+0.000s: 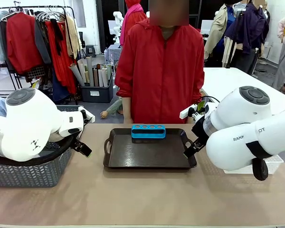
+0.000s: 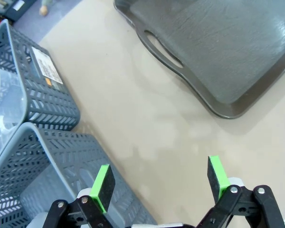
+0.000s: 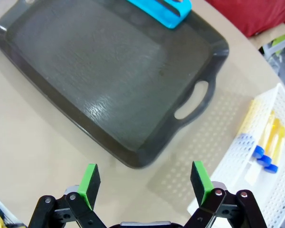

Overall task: Prepare the laboratory tools.
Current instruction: Pick up one Small flask and place it on the Handle tray.

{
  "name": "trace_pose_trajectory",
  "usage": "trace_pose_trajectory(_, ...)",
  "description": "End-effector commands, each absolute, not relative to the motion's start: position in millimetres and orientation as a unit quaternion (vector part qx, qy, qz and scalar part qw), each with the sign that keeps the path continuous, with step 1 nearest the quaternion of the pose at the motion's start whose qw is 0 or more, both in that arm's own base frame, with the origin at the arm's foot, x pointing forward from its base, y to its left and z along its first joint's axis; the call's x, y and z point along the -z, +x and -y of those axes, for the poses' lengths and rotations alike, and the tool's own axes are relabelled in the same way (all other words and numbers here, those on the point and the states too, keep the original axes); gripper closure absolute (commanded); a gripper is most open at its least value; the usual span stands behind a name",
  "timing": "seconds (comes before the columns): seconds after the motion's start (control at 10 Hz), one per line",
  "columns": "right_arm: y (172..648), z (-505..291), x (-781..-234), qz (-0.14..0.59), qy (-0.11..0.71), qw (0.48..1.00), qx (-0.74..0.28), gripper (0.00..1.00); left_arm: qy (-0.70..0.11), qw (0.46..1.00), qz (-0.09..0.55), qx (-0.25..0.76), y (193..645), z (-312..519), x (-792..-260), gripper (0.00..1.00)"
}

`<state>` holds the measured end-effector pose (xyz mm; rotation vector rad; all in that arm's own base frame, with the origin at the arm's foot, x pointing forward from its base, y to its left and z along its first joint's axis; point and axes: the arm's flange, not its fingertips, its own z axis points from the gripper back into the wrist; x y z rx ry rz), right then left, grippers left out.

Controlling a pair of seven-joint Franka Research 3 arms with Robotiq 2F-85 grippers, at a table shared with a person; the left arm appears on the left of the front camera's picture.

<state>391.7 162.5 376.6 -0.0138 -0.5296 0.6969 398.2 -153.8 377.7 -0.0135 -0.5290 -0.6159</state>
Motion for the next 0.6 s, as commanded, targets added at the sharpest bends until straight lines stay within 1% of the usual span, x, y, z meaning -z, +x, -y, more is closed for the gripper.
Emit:
trace_pose_trajectory(0.0,377,-165,-395,0.240,-0.050,0.904,-0.349,0.00,-0.026,0.916,0.233,0.327,386,151,-399,0.00)
trace_pose_trajectory(0.3,356,-180,-406,0.213,-0.088,0.907,-0.352,0.00,-0.087,0.904,0.203,0.367,385,147,-433,0.00)
trace_pose_trajectory(0.5,340,-190,-413,0.190,-0.117,0.912,-0.345,0.00,-0.098,0.890,0.203,0.395,391,145,-461,0.00)
